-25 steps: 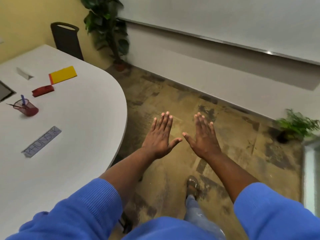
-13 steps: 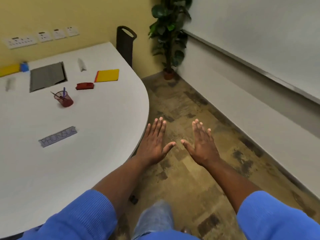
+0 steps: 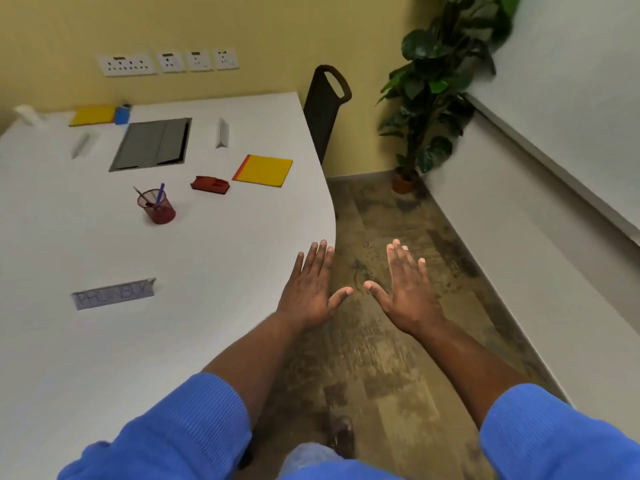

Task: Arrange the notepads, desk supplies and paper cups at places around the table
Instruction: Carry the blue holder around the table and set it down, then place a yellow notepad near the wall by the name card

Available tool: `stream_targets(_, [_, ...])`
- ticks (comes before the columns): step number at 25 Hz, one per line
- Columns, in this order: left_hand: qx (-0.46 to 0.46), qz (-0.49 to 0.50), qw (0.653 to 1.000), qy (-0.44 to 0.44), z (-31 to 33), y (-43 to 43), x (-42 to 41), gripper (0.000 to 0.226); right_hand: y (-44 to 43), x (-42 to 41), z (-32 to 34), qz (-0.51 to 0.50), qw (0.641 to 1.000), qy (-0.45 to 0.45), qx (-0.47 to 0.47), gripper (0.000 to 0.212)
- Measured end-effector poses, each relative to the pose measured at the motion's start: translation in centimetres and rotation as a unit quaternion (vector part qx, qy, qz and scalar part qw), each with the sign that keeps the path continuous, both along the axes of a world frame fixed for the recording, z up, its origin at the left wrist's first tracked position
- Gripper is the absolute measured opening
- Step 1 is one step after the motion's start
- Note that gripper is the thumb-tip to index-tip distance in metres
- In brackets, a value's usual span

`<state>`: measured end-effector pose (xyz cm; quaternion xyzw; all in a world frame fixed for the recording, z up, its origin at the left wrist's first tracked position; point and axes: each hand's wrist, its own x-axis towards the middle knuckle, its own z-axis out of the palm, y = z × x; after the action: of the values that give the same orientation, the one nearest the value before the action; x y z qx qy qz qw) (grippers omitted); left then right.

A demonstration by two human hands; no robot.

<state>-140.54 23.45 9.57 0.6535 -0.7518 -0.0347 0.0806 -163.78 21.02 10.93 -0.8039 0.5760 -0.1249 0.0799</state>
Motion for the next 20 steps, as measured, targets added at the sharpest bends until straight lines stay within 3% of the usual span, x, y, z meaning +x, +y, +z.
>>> stream_targets(6, [-0.022, 0.040, 0.999, 0.008, 1.5, -11.1, 1.0, 0.088, -14.9, 1.4, 2.4, 0.058, 0.998, -0.002, -0.008, 0.093])
stream_targets(12, [0.021, 0.126, 0.992, -0.001, -1.4, -22.1, 3.4, 0.089, -30.4, 5.1, -0.6, 0.150, 0.988, 0.024, 0.017, 0.092])
stream_targets(20, [0.050, 0.289, 0.954, 0.059, -2.6, -37.3, 3.5, 0.095, -52.9, 8.0, -2.2, 0.267, 0.961, 0.044, 0.062, 0.093])
